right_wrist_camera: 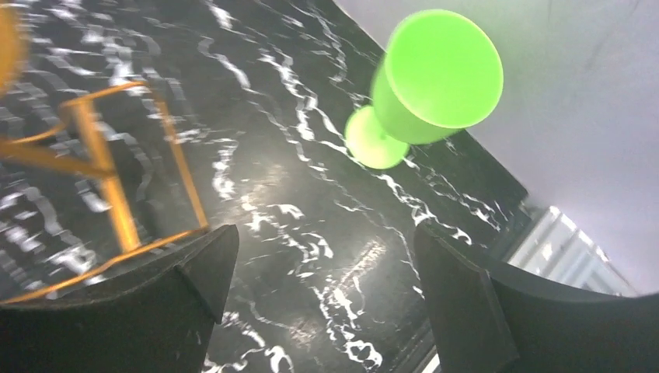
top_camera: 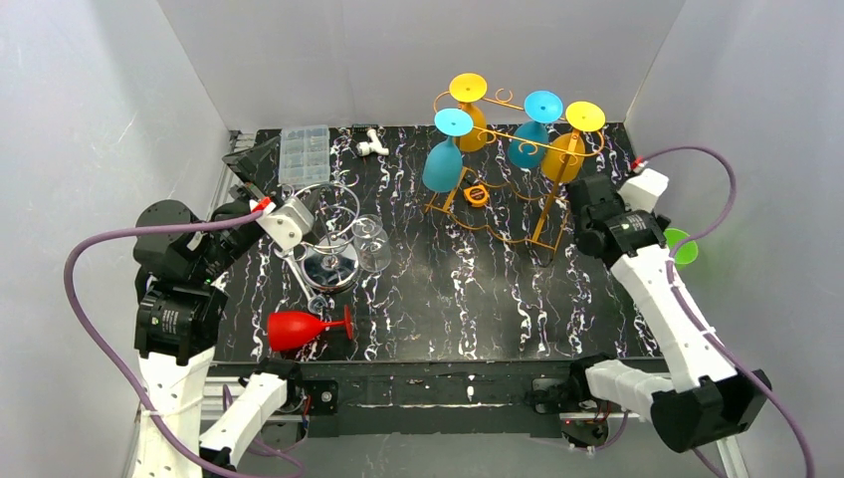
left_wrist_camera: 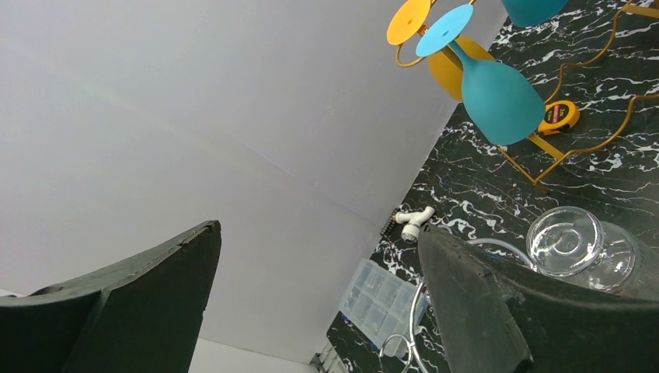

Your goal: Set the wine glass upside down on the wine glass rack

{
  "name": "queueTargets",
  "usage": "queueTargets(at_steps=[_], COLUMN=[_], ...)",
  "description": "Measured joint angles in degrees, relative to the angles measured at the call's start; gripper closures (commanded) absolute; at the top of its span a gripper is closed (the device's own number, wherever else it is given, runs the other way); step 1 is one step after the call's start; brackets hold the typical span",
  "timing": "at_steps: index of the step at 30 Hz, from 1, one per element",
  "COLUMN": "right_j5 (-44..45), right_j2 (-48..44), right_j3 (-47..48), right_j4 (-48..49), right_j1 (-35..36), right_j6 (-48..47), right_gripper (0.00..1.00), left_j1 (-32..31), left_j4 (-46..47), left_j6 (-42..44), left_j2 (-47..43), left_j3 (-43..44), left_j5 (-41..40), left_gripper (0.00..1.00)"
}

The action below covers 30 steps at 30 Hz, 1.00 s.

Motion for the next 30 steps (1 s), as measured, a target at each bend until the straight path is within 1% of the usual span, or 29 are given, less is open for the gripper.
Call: queueTargets(at_steps=[2,3,5,7,10,13,16,28,30], right_j5=[-2.62,-5.16,-7.41,-8.72,-11.89,-14.03,-15.26,-13.81,-13.09], right_j2=[1.07,0.96,0.46,0.2,1.44,4.15,6.88,11.52,12.31], right_j3=[-3.15,-4.35,-4.74,-4.66,-4.02,-3.34,-3.15,-1.49,-1.49], right_j4=[2.97,4.5,6.54,8.26,10.97,13.35,15.06,19.8,20.76], right_j1=[-6.43,-11.3,-18.4,-21.59,-23.85,-25.92,-27.87,-31.91,-32.33], right_j6=[-2.54,-4.44,-6.71,-8.13,-9.77,-10.78,-11.34,-14.73,-15.3], right_gripper=[0.12,0.13,0.17,0.21,0.25,0.26,0.31,0.35,0.38], left_j1=[0.0,0.0,0.0,0.0,0.0,0.0,0.0,0.0,0.0], left_j4=[0.0,0.0,0.13,0.22,0.22,0.22,0.22,0.2,0.17], left_j6=[0.0,0.0,-0.02,-0.02,-0.02,-0.04,-0.04,-0.02,0.02], left_j2=[0.0,0.0,0.0,-0.04,-0.07,-0.15,-0.2,-0.55,-0.57], left_j3=[0.0,0.0,-0.2,-0.63,-1.27,-1.66,-1.7,-2.73,-2.73], left_j5=[0.0,0.0,-0.02,-0.02,-0.04,-0.04,-0.04,0.02,0.02], left_gripper=[0.02,0.02,0.02,0.02,0.02,0.02,0.02,0.02,0.02])
